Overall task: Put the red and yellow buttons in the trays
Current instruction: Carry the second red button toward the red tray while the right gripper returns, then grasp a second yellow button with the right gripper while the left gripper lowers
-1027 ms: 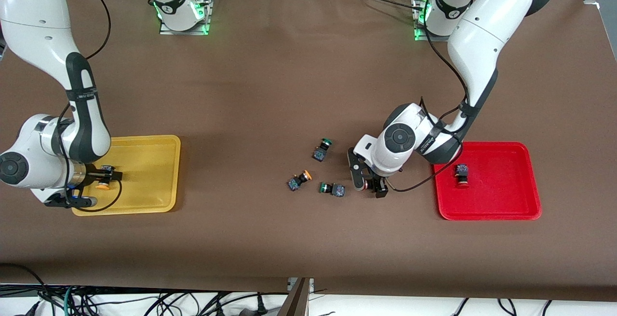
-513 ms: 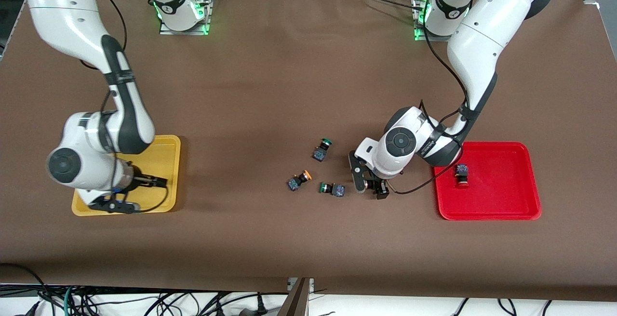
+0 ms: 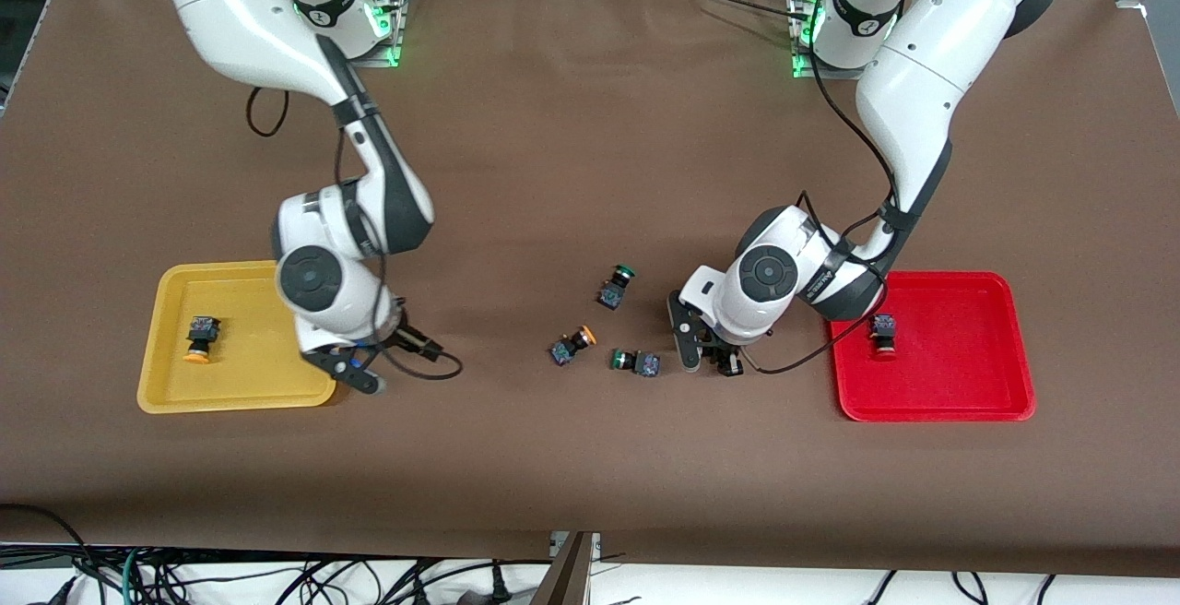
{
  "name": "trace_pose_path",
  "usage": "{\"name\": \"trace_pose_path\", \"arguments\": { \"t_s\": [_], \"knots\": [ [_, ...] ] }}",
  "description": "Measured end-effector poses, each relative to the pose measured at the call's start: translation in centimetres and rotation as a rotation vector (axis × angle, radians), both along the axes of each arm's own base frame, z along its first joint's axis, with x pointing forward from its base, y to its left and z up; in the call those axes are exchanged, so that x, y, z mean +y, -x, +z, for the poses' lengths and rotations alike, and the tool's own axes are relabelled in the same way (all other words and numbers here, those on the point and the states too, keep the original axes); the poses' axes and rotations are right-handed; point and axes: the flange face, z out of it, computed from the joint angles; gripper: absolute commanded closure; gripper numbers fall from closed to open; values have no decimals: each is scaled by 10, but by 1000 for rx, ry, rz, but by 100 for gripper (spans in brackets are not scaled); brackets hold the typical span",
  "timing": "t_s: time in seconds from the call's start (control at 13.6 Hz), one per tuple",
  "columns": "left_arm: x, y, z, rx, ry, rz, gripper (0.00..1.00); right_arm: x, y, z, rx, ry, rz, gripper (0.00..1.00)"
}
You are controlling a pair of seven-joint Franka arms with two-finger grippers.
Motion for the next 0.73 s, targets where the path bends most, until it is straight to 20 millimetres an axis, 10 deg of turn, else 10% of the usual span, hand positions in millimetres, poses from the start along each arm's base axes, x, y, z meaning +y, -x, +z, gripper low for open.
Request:
{"name": "trace_pose_path", "arguments": {
  "t_s": [0.73],
  "knots": [
    [116, -48, 118, 11, -18, 234, 58, 144, 53, -42, -147, -121, -171, 1]
  ]
}}
